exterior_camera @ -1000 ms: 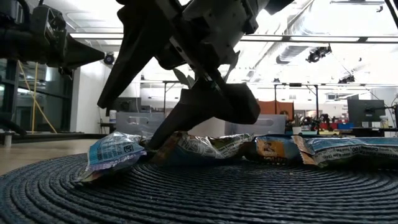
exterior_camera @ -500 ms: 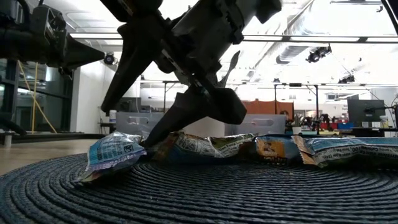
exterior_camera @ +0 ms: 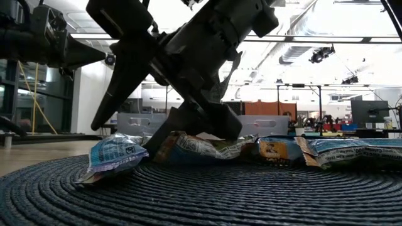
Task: Pick and place Granola Bars by type
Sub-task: Put the blue granola bar into the left black bin
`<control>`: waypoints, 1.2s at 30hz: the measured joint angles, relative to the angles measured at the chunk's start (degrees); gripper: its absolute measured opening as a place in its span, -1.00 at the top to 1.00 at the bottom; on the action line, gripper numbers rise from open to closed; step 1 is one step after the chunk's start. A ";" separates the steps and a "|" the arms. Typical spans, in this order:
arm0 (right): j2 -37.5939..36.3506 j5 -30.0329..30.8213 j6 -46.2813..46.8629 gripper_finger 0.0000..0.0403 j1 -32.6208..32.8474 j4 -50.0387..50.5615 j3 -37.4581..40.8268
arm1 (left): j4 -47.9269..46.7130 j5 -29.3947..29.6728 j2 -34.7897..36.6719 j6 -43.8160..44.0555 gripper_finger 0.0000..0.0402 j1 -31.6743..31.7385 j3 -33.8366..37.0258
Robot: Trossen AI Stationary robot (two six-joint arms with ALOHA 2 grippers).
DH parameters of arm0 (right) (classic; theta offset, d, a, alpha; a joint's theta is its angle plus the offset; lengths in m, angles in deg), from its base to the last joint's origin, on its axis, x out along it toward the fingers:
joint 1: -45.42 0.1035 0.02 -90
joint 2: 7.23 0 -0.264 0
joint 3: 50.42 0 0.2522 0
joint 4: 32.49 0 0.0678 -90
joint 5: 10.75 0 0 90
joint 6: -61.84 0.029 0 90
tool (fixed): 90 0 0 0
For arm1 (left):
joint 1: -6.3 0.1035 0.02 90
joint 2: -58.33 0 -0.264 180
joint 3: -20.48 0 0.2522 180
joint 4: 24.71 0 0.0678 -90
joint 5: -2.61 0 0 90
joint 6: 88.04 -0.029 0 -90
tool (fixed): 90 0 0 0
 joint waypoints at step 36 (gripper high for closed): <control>0.34 -5.95 -0.90 0.87 -2.29 -1.38 0.04 | -0.01 -0.39 0.00 0.00 0.99 0.02 0.01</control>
